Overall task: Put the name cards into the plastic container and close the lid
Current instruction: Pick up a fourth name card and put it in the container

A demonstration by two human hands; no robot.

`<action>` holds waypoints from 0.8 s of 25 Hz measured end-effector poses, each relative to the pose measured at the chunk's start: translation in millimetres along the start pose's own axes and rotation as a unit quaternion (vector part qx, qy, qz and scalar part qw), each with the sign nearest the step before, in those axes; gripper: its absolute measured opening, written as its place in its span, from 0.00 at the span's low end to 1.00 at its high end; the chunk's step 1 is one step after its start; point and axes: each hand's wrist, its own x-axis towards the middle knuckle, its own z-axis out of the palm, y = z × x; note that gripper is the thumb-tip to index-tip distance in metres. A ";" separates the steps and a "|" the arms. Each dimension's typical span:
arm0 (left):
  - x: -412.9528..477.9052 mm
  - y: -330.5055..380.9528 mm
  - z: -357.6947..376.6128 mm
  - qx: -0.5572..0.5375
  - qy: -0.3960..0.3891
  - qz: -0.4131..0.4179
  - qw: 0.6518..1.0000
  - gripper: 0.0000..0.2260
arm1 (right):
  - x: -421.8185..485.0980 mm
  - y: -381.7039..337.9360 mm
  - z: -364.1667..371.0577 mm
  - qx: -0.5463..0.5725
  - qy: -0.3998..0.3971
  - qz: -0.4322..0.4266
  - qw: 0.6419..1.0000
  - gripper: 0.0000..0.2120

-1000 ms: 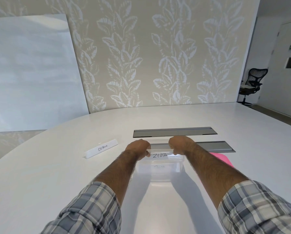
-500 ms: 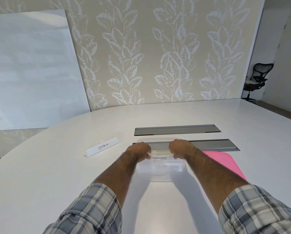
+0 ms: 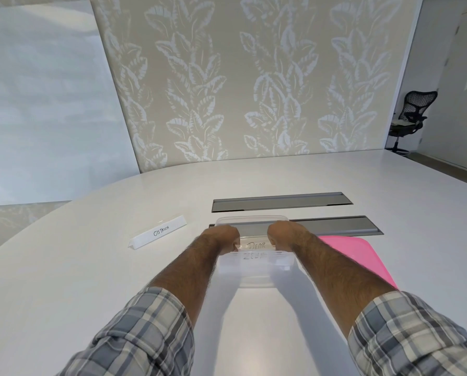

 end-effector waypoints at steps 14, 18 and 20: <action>23.3 -1.8 3.0 0.031 -0.056 0.012 0.998 0.11 | 3.4 0.8 -0.5 0.017 -0.008 -0.008 1.000 0.11; 24.9 -3.7 5.5 0.020 -0.052 0.009 0.998 0.08 | 3.6 0.2 -0.9 0.011 -0.013 -0.015 1.000 0.11; 24.6 -3.4 5.8 0.020 -0.050 0.012 0.998 0.06 | 4.3 0.0 -0.8 0.010 -0.018 -0.018 1.000 0.12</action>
